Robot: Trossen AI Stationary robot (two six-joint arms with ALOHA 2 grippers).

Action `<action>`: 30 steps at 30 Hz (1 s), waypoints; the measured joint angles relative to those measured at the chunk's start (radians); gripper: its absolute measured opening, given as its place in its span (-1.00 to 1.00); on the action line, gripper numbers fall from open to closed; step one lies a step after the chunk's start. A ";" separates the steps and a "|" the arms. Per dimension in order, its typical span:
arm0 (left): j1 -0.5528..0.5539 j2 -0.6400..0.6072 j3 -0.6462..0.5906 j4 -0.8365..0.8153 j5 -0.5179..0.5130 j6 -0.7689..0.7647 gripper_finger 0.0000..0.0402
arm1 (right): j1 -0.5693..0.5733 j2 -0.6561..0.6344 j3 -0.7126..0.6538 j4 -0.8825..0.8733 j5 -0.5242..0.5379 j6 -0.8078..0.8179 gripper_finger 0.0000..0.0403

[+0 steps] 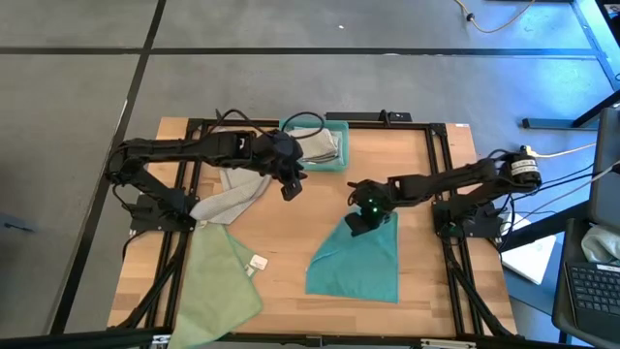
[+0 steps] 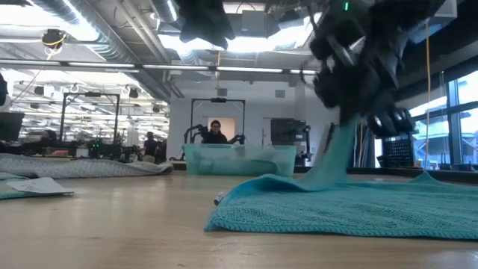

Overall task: Fold microfiber towels
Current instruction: Fold the blue towel

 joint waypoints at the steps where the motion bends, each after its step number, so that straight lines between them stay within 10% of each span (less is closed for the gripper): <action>1: 0.008 0.000 0.000 0.001 0.015 0.002 -0.39 | 0.013 -0.013 0.016 0.000 0.013 0.034 -0.97; 10: 0.054 0.000 0.000 0.006 0.196 0.064 -0.39 | 0.236 -0.021 0.131 -0.009 0.191 0.422 -0.97; 17: 0.051 0.000 0.000 -0.003 0.335 0.143 -0.39 | 0.446 0.061 0.131 0.165 0.534 0.789 -0.96; 30: -0.013 0.000 0.000 -0.012 0.343 0.095 -0.39 | 0.564 0.360 0.314 0.248 0.661 0.863 -0.96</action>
